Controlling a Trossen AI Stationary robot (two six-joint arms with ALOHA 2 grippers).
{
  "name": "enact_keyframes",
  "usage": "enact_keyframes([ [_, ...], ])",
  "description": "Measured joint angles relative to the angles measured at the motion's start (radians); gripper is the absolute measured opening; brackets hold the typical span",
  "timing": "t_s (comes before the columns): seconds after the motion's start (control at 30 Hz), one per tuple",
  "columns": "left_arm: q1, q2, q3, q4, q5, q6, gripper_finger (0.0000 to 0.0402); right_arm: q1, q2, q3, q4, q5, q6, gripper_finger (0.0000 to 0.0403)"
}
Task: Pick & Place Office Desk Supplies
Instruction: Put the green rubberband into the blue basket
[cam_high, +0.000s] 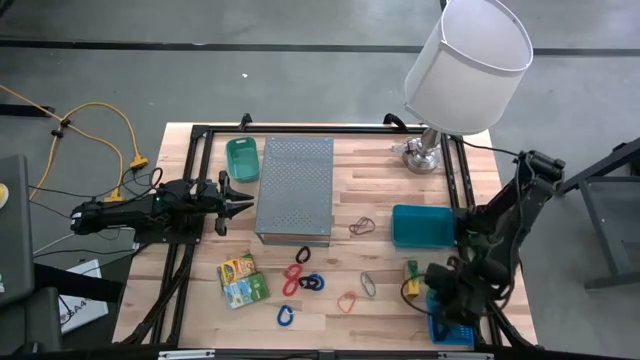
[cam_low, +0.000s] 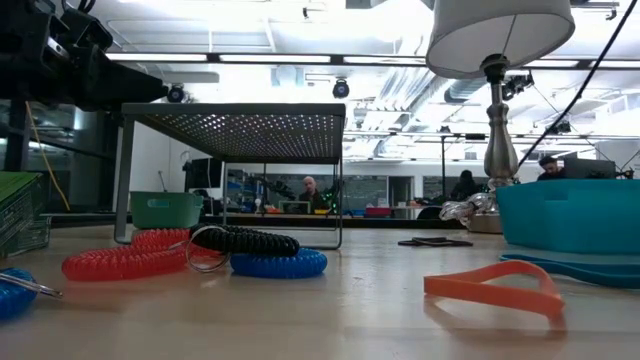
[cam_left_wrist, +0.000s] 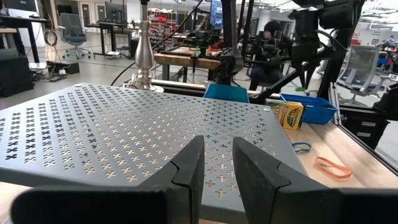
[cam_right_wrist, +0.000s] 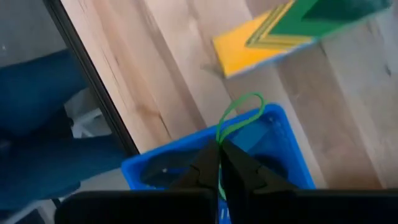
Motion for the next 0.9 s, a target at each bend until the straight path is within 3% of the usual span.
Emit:
enact_keyframes([
  [0.4,0.0,0.0,0.0,0.0,0.0,0.0,0.0079,0.101,0.11,0.0,0.033,-0.024,0.074,0.0002],
  [0.9,0.0,0.0,0.0,0.0,0.0,0.0,0.0079,0.112,0.186,0.0,0.072,-0.073,0.074,0.0002],
])
